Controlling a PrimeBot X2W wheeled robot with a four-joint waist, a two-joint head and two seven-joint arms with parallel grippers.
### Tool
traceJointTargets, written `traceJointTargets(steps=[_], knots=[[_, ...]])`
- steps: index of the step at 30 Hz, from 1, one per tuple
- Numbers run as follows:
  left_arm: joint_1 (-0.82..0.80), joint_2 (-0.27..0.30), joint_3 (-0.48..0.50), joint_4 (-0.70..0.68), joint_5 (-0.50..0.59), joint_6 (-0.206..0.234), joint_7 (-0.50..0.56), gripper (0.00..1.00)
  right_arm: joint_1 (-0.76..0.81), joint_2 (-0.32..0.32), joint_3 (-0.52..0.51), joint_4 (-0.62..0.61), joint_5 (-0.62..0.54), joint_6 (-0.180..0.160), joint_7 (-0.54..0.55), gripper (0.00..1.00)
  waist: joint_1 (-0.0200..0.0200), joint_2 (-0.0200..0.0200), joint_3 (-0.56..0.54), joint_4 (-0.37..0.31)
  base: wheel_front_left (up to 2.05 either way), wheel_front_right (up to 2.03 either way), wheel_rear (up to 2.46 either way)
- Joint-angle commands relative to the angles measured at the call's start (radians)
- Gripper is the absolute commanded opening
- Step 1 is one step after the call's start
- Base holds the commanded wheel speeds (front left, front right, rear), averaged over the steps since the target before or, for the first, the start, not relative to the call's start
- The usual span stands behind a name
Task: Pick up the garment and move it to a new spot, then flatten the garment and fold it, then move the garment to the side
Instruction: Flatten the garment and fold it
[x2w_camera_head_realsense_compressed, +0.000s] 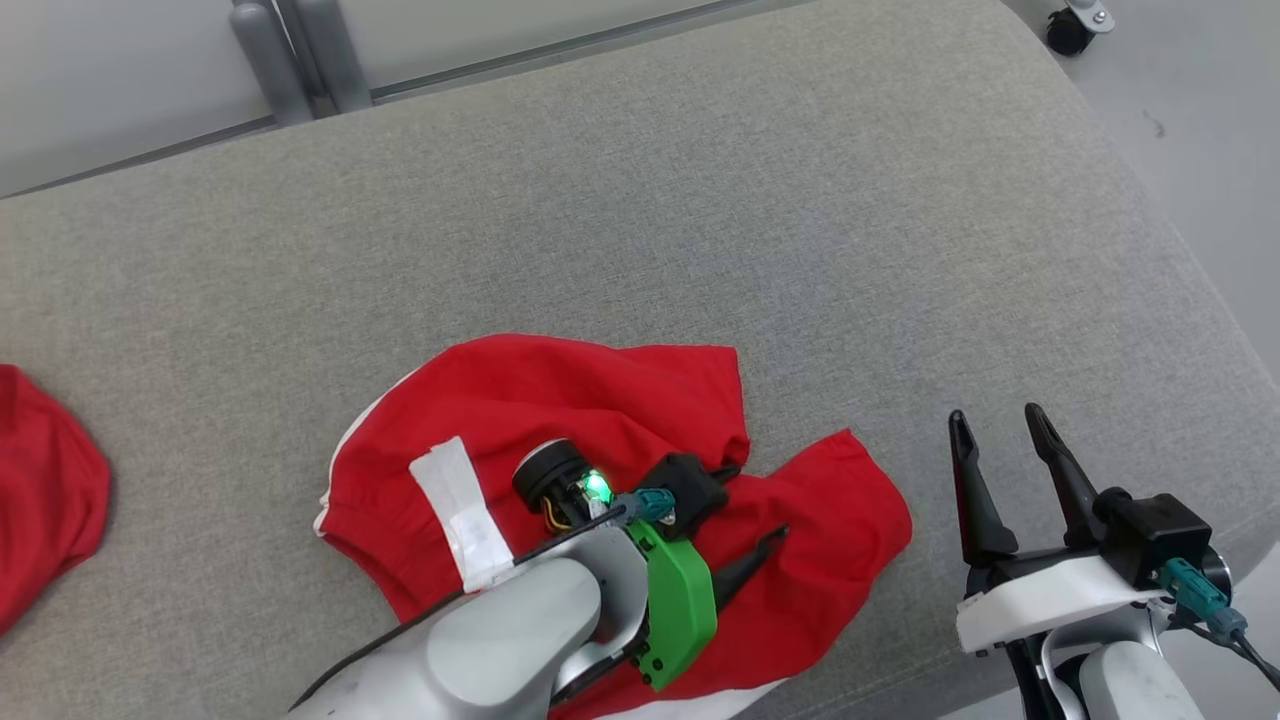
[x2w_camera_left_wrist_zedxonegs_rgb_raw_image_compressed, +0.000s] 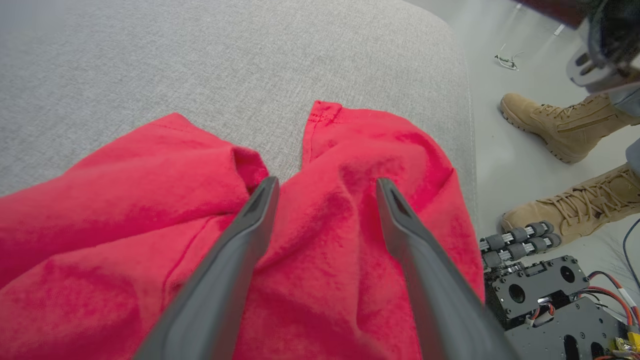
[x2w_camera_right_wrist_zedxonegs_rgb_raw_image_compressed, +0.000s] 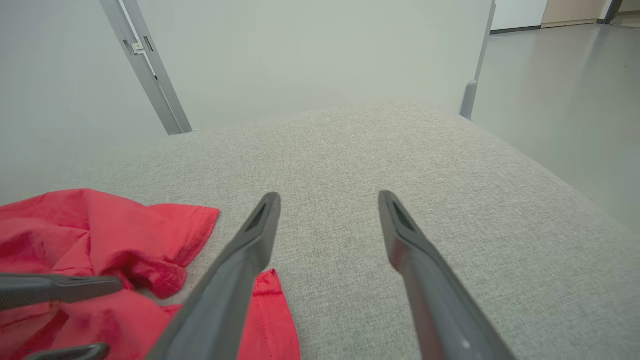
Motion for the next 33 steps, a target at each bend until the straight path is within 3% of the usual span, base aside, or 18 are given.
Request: traceJointTargets(steps=[1,2,4,5,9,12,19,23,24,25,26,27,30,33], knots=[[-0.024,0.009,0.000,0.005,0.026,-0.003,0.009,1.00,0.009,-0.002,-0.005,0.001,0.004,0.000,0.000,1.00,0.0000,0.0000,0.012,-0.013,0.00,0.00,0.00],[-0.023,0.012,-0.001,0.008,0.042,-0.003,0.023,1.00,0.012,-0.002,-0.007,0.003,0.006,0.000,0.000,1.00,0.0000,0.0000,0.014,-0.018,0.00,0.00,0.00],[-0.011,0.016,-0.001,0.006,0.076,-0.003,0.060,0.44,0.015,-0.001,-0.007,0.005,0.009,0.000,0.000,1.00,0.0000,0.0000,0.018,-0.027,0.00,0.00,0.00],[-0.006,0.022,-0.001,0.009,0.086,-0.003,0.078,0.00,0.016,-0.001,-0.005,0.006,0.011,0.000,0.000,1.00,0.0000,0.0000,0.020,-0.031,0.00,0.00,0.00],[0.023,0.057,-0.001,0.001,0.131,-0.003,0.161,0.00,0.017,-0.001,-0.005,0.009,0.021,0.000,0.000,1.00,0.0000,0.0000,0.021,-0.044,0.00,0.00,0.00],[-0.008,0.092,0.031,0.014,0.103,0.004,0.109,0.00,0.021,-0.002,-0.011,0.008,0.027,0.000,0.000,1.00,0.0000,0.0000,0.018,-0.043,0.00,0.00,0.00],[-0.044,0.167,0.124,0.052,0.087,0.100,0.040,0.00,0.044,-0.001,-0.029,0.006,0.010,0.000,0.000,1.00,0.0000,0.0000,0.009,-0.013,0.00,0.00,0.00],[-0.054,0.169,0.121,0.095,0.080,0.078,0.031,0.00,0.039,-0.001,-0.023,0.013,0.004,0.000,0.000,1.00,0.0000,0.0000,0.008,-0.002,0.00,0.00,0.00],[-0.051,0.161,0.116,0.101,0.075,0.063,0.020,0.04,0.034,-0.002,-0.022,0.014,0.002,0.000,0.000,1.00,0.0000,0.0000,0.007,-0.001,0.00,0.00,0.00],[-0.049,0.152,0.114,0.103,0.071,0.054,0.006,0.25,0.032,-0.001,-0.022,0.015,0.000,0.000,0.000,1.00,0.0000,0.0000,0.006,0.001,0.00,0.00,0.00],[-0.044,0.141,0.115,0.106,0.066,0.048,-0.011,0.57,0.030,-0.002,-0.023,0.016,-0.002,0.000,0.000,1.00,0.0000,0.0000,0.005,0.003,0.00,0.00,0.00],[-0.040,0.133,0.114,0.108,0.063,0.043,-0.025,1.00,0.030,-0.001,-0.024,0.016,-0.003,0.000,0.000,1.00,0.0000,0.0000,0.004,0.005,0.00,0.00,0.00],[-0.024,0.107,0.127,0.125,0.051,0.046,-0.064,1.00,0.036,-0.001,-0.030,0.016,-0.009,0.000,0.000,1.00,0.0000,0.0000,-0.003,0.016,0.00,0.00,0.00],[-0.006,0.091,0.165,0.133,0.020,0.082,-0.108,1.00,0.052,-0.001,-0.037,0.016,-0.015,0.000,0.000,1.00,0.0000,0.0000,-0.017,0.029,0.00,0.00,0.00]])
